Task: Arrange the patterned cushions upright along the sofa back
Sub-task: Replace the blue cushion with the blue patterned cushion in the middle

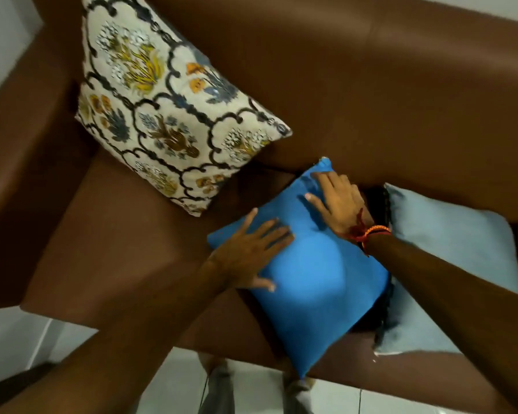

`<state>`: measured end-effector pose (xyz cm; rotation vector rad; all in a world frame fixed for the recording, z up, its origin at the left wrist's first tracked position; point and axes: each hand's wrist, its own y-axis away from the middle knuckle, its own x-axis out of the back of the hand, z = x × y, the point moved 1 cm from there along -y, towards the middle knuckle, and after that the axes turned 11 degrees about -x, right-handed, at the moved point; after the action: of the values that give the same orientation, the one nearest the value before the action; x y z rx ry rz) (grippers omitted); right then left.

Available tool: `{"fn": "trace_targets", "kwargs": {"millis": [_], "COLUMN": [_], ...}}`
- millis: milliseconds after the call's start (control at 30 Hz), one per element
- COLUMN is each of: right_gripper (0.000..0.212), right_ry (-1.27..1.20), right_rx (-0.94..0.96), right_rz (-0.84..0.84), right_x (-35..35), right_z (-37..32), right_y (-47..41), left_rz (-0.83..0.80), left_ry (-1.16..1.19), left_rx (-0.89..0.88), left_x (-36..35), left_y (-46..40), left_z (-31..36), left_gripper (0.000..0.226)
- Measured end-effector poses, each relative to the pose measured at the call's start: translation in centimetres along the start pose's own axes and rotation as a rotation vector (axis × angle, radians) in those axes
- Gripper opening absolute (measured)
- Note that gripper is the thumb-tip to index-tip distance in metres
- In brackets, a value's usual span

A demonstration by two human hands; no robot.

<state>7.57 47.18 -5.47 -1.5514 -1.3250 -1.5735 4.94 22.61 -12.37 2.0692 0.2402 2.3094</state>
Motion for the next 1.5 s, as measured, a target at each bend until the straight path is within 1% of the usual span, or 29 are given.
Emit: {"fn": "trace_targets", "kwargs": {"millis": [33, 67, 100, 167, 200, 233, 300, 333, 367, 400, 433, 500, 567, 633, 667, 733, 800, 833, 867, 900, 933, 967, 1000, 1033, 1100, 1167, 1233, 1367, 1500], "right_gripper": [0.056, 0.058, 0.063, 0.076, 0.084, 0.093, 0.112, 0.120, 0.128, 0.135, 0.141, 0.142, 0.132, 0.117, 0.113, 0.106, 0.094, 0.096, 0.107, 0.121, 0.131, 0.132, 0.127, 0.122, 0.117, 0.115, 0.113, 0.117, 0.124], "right_ry": [0.033, 0.060, 0.078, 0.093, 0.091, 0.097, 0.138, 0.155, 0.160, 0.155, 0.156, 0.190, 0.134, -0.056, -0.180, -0.493, -0.751, -0.795, -0.783, -0.729, -0.666, -0.635, -0.634, -0.647, -0.660, -0.637, -0.570, -0.503, -0.464], "right_rx": [0.040, 0.078, 0.108, 0.153, 0.177, 0.225, 0.355, 0.413, 0.453, 0.480, 0.502, 0.552, 0.506, 0.391, 0.332, 0.205, 0.082, 0.050, 0.053, 0.078, 0.101, 0.107, 0.086, 0.053, -0.035, -0.077, -0.092, -0.126, -0.106], "right_rz": [-0.033, -0.060, -0.077, -0.073, -0.082, -0.094, -0.119, -0.132, -0.137, -0.141, -0.140, -0.112, -0.025, 0.058, 0.078, 0.057, 0.100, 0.114, 0.106, 0.106, 0.132, 0.161, 0.180, 0.187, 0.181, 0.189, 0.200, 0.195, 0.188], "right_x": [-1.4, -2.3, -3.2, -4.5, -5.1, -5.5, -6.3, -6.7, -6.8, -7.2, -7.2, -7.4, -6.5, -4.5, -3.2, 0.1, 3.1, 4.5, 5.8, 6.8, 7.7, 8.4, 8.9, 9.3, 9.9, 10.3, 10.4, 10.1, 9.6], "right_z": [1.1, 2.3, 3.8, 5.8, 6.9, 7.6, 8.8, 9.2, 9.7, 10.1, 10.4, 10.9, 11.2, 11.2, 11.2, 11.9, 12.7, 12.6, 12.0, 11.2, 10.3, 9.5, 8.9, 8.5, 8.3, 8.0, 7.5, 7.2, 7.1], "right_y": [1.4, 2.4, 3.6, 5.4, 6.2, 6.8, 8.3, 9.1, 9.8, 10.6, 11.3, 12.7, 13.3, 12.5, 11.7, 10.2, 8.7, 7.7, 6.7, 5.6, 4.4, 3.1, 1.8, 0.4, -1.9, -3.7, -4.9, -6.2, -6.0], "left_rz": [-0.089, -0.130, -0.123, 0.001, 0.049, 0.064, 0.019, 0.011, 0.006, 0.034, 0.093, 0.213, 0.321, 0.419, 0.459, 0.539, 0.618, 0.651, 0.669, 0.669, 0.653, 0.636, 0.623, 0.604, 0.566, 0.591, 0.623, 0.643, 0.576], "left_ry": [-0.025, -0.037, -0.055, -0.161, -0.199, -0.187, -0.063, 0.032, 0.157, 0.309, 0.433, 0.576, 0.650, 0.734, 0.784, 0.905, 1.071, 1.147, 1.200, 1.224, 1.213, 1.154, 1.050, 0.906, 0.560, 0.274, 0.102, -0.022, -0.091], "left_rx": [-0.027, -0.014, 0.026, 0.096, 0.100, 0.106, 0.147, 0.169, 0.201, 0.262, 0.340, 0.497, 0.550, 0.556, 0.584, 0.679, 0.753, 0.770, 0.769, 0.752, 0.738, 0.743, 0.767, 0.800, 0.854, 0.879, 0.919, 1.029, 1.027], "left_x": [-1.8, -3.2, -4.2, -5.0, -5.1, -4.8, -3.9, -3.6, -2.7, -2.1, -1.0, 1.3, 3.6, 5.3, 6.1, 7.9, 10.0, 11.1, 12.1, 13.0, 14.0, 14.8, 15.3, 15.7, 16.2, 16.2, 15.8, 14.5, 13.3], "left_y": [0.9, 1.5, 1.7, 1.5, 0.8, 0.3, 0.0, 0.3, 0.5, 0.8, 0.8, 0.3, -0.8, -1.8, -2.1, -2.4, -2.4, -2.4, -2.6, -3.0, -3.6, -4.2, -4.8, -5.4, -6.2, -7.1, -8.1, -9.5, -10.2], "left_z": [1.4, 2.4, 3.7, 5.4, 5.9, 5.8, 5.1, 4.4, 3.7, 3.3, 2.7, 1.8, 1.0, 0.2, 0.0, -1.2, -2.6, -3.3, -4.2, -4.8, -5.4, -6.0, -6.7, -7.3, -7.9, -8.0, -8.1, -9.2, -10.5], "left_gripper": [0.125, 0.130, 0.124, 0.083, 0.069, 0.065, 0.078, 0.087, 0.091, 0.086, 0.075, 0.056, 0.039, 0.020, 0.013, 0.009, 0.015, 0.020, 0.027, 0.025, 0.021, 0.022, 0.025, 0.032, 0.052, 0.059, 0.058, 0.052, 0.053]}}
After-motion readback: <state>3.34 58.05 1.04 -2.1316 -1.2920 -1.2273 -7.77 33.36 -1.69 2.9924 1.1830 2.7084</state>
